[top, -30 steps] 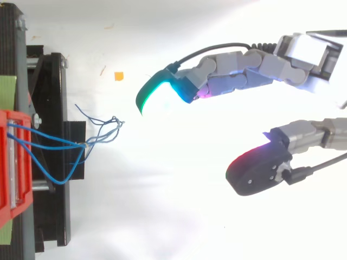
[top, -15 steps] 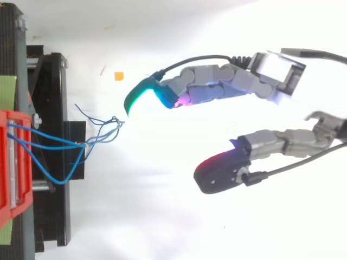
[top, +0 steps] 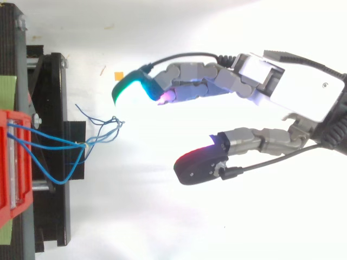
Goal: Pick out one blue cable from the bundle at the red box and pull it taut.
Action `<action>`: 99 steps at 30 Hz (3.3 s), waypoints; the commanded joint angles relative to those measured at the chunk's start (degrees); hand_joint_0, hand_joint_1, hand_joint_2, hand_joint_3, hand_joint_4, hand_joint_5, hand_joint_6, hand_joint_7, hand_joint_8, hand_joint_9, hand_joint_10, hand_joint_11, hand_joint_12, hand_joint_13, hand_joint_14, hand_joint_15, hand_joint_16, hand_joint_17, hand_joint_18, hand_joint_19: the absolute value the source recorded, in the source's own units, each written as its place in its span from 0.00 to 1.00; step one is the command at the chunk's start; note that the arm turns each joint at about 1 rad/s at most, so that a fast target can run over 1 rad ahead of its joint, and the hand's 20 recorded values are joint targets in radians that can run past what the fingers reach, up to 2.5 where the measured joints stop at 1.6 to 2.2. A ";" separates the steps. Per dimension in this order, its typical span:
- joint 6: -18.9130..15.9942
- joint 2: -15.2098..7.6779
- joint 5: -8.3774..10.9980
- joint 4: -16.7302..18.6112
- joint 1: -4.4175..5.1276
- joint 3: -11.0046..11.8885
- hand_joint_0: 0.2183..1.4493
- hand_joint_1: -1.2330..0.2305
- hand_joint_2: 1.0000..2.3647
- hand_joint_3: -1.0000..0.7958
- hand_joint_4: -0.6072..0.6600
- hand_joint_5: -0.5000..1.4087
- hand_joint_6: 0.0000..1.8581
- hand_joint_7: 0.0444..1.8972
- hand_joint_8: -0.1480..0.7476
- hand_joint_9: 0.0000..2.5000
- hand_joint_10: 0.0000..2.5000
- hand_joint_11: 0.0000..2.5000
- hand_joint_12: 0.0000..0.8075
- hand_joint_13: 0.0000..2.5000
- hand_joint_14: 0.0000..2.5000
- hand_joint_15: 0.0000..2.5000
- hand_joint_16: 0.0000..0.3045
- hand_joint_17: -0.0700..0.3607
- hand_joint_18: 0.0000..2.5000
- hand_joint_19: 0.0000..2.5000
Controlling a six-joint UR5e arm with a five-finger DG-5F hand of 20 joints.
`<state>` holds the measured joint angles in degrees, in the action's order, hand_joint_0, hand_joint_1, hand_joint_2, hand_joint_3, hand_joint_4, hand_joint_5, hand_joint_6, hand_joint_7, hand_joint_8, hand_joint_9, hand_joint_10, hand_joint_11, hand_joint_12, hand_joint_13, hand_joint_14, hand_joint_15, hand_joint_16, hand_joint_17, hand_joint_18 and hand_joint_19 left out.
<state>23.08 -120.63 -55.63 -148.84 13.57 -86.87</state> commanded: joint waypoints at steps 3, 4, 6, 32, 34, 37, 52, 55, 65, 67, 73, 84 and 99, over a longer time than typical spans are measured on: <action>4.69 -0.04 3.69 2.06 0.75 0.03 0.27 0.45 0.00 0.30 0.64 0.16 0.27 0.37 0.47 0.25 0.00 0.02 0.38 0.20 0.00 0.04 0.13 0.37 0.13 0.11; 4.95 0.04 3.69 2.06 0.84 -0.06 0.27 0.45 0.00 0.30 0.64 0.16 0.27 0.37 0.47 0.25 0.00 0.02 0.38 0.20 0.00 0.04 0.13 0.37 0.13 0.11; 5.39 0.04 3.69 2.06 0.93 -0.06 0.27 0.45 0.00 0.30 0.64 0.16 0.27 0.37 0.47 0.25 0.00 0.02 0.38 0.20 0.00 0.04 0.13 0.37 0.13 0.11; 1.26 -7.87 2.11 3.47 -0.13 5.48 0.28 0.45 0.00 0.30 0.65 0.17 0.27 0.37 0.47 0.25 0.00 0.03 0.37 0.21 0.00 0.04 0.13 0.37 0.13 0.11; 1.35 -7.87 1.85 3.47 -0.39 5.48 0.28 0.45 0.00 0.30 0.65 0.17 0.27 0.38 0.46 0.25 0.00 0.03 0.37 0.21 0.00 0.04 0.13 0.37 0.13 0.11; 1.44 -9.36 1.67 3.56 -0.57 5.48 0.28 0.45 0.00 0.30 0.65 0.17 0.27 0.38 0.47 0.26 0.00 0.03 0.37 0.21 0.00 0.05 0.13 0.37 0.13 0.12; -1.99 -16.04 -5.19 12.43 -1.88 8.99 0.28 0.45 0.00 0.30 0.65 0.17 0.27 0.40 0.46 0.26 0.00 0.04 0.39 0.22 0.00 0.06 0.13 0.37 0.15 0.13; -4.10 -17.71 -7.12 13.84 -2.32 11.02 0.28 0.45 0.00 0.30 0.65 0.17 0.27 0.41 0.46 0.26 0.00 0.05 0.38 0.23 0.00 0.07 0.13 0.37 0.15 0.14; -4.19 -17.71 -7.82 14.02 -2.76 11.72 0.28 0.45 0.00 0.30 0.65 0.18 0.27 0.45 0.47 0.27 0.00 0.06 0.39 0.23 0.00 0.07 0.13 0.37 0.16 0.14; -4.28 -17.71 -7.91 14.37 -2.85 11.63 0.28 0.45 0.00 0.30 0.66 0.18 0.27 0.46 0.47 0.27 0.00 0.06 0.39 0.24 0.00 0.07 0.13 0.37 0.16 0.15; -4.28 -17.80 -8.53 15.07 -3.11 11.72 0.30 0.45 0.00 0.32 0.64 0.19 0.27 0.51 0.47 0.28 0.00 0.06 0.39 0.24 0.00 0.08 0.13 0.37 0.17 0.15; -4.28 -17.71 -10.37 16.83 -3.55 11.72 0.32 0.43 0.01 0.34 0.62 0.20 0.27 0.58 0.47 0.29 0.00 0.08 0.39 0.26 0.00 0.09 0.13 0.37 0.18 0.16; -4.28 -17.71 -10.55 17.09 -3.73 11.72 0.35 0.40 0.01 0.40 0.57 0.21 0.29 0.60 0.47 0.30 0.00 0.09 0.39 0.27 0.00 0.10 0.13 0.37 0.20 0.16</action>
<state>18.81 -138.36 -66.18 -131.75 9.88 -75.15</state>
